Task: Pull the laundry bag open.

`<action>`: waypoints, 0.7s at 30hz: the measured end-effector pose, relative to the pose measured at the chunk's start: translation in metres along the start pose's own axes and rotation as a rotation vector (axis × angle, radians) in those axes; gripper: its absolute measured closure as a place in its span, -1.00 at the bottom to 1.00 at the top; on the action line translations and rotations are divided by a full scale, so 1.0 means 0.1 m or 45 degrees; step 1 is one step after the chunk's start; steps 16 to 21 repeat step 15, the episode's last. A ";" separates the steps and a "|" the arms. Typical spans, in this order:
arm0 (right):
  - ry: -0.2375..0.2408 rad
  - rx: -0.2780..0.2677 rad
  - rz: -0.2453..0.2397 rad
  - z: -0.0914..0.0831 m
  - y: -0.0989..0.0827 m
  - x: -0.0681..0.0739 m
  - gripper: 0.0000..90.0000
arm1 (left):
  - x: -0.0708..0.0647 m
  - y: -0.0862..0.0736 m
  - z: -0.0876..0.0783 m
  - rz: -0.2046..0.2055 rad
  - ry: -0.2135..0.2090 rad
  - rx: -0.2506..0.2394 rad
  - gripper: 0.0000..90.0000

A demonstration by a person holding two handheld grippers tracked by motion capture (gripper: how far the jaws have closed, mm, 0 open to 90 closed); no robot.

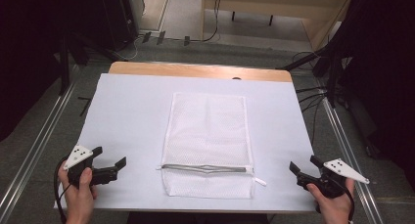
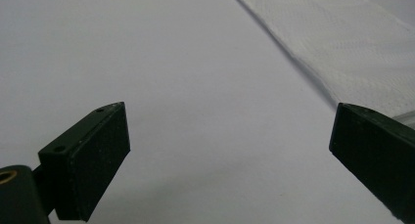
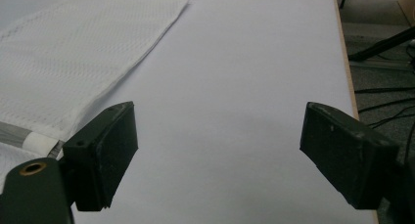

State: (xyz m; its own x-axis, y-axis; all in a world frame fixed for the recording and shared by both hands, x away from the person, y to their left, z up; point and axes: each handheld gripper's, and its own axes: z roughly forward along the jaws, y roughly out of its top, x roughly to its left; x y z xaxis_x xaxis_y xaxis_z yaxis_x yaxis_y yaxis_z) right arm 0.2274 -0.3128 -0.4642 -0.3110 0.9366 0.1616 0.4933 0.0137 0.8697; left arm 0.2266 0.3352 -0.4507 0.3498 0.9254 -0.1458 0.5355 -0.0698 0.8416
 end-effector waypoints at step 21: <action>-0.004 0.004 0.025 0.01 -0.03 -0.05 -0.67 | 0.03 -0.02 0.03 0.003 0.012 0.031 -0.96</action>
